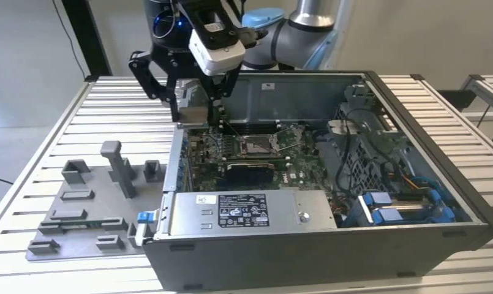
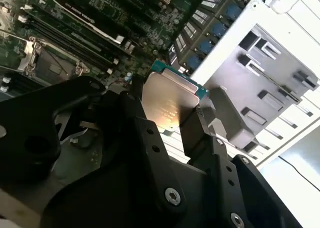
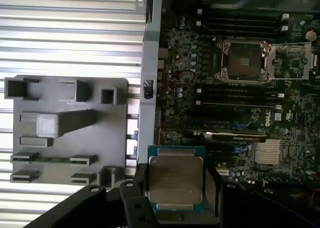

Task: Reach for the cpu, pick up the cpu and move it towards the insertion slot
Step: 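Pick up the cpu and move it towards the insertion slot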

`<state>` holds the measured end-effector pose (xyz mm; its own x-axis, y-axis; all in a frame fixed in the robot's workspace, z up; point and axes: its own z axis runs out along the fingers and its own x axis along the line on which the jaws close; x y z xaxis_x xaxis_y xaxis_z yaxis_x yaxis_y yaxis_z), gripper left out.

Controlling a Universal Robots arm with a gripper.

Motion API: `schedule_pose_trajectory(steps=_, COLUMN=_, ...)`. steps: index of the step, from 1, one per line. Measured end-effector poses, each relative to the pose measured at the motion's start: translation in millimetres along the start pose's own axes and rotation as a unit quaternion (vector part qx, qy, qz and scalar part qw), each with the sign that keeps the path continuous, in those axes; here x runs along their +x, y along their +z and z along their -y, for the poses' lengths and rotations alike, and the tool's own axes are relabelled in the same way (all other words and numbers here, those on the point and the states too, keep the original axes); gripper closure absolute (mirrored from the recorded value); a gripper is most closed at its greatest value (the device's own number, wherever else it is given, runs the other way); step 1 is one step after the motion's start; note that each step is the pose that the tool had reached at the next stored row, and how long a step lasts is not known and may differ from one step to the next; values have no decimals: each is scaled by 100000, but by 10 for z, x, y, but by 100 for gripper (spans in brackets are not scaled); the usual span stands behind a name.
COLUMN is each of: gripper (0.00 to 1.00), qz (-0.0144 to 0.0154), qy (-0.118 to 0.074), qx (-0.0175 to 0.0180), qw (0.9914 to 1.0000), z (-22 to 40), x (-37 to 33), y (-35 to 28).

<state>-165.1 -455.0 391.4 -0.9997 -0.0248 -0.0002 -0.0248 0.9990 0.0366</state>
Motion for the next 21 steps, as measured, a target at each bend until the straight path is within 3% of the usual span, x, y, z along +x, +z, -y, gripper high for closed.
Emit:
schedule_pose_trajectory(steps=10, gripper=100, qz=0, qy=-5, qx=-2, qw=100000, z=3, x=-220, y=0)
schedule_pose_trajectory(steps=21, gripper=100, qz=0, qy=0, qx=-2, qw=100000, z=7, x=-510, y=0)
